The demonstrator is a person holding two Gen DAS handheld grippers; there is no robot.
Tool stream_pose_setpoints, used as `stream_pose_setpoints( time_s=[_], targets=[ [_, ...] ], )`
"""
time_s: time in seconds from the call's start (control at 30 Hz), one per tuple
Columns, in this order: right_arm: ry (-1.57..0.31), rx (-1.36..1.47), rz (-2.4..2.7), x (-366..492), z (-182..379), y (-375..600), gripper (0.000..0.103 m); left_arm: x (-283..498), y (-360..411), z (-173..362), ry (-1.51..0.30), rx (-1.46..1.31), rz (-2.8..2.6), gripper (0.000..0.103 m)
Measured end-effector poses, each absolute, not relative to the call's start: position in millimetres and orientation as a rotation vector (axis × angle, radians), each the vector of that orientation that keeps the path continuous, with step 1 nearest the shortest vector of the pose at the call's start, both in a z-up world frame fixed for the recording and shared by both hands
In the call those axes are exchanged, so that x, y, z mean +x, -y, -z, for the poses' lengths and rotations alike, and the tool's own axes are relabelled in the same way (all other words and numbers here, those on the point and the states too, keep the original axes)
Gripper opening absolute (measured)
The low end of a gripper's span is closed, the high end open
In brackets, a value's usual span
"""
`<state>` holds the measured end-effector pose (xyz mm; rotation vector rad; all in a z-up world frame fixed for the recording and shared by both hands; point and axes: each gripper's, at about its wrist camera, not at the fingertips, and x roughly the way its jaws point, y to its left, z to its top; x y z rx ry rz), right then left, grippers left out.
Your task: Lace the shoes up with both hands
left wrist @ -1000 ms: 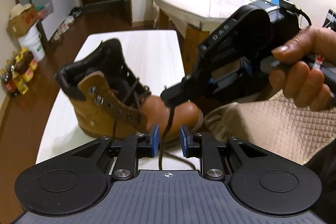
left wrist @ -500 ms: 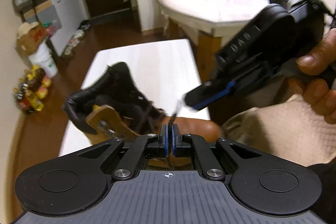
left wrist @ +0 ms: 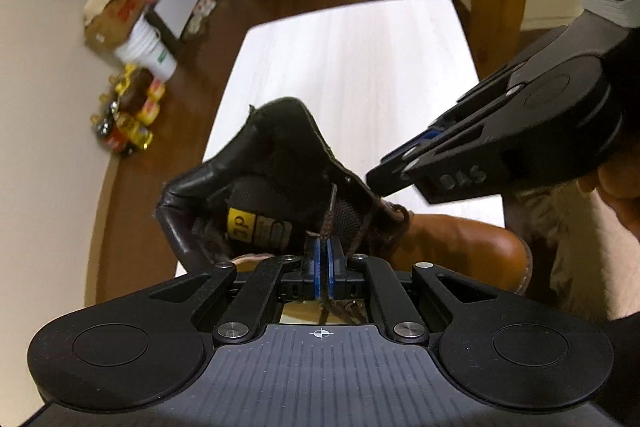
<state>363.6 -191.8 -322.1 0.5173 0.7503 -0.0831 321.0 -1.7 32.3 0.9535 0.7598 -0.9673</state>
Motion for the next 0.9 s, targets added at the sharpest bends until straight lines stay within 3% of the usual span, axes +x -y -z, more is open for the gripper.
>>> stream_pose_setpoints(
  time_s=[0.27,0.53,0.9],
  targets=[
    [-0.765,0.495,0.046,376.9,333.8,190.9,0.014,326.6,14.4,-23.4,-0.812,1.028,0.953,0.004],
    [-0.759,0.557,0.049,370.8,339.7,202.2,0.023,327.6,14.6,-25.9,-0.798,1.034,1.011,0.004],
    [-0.725,0.621,0.006,360.8,333.1,215.6,0.022,332.6,34.3,-15.1,-0.794,1.069,1.03,0.004]
  ],
)
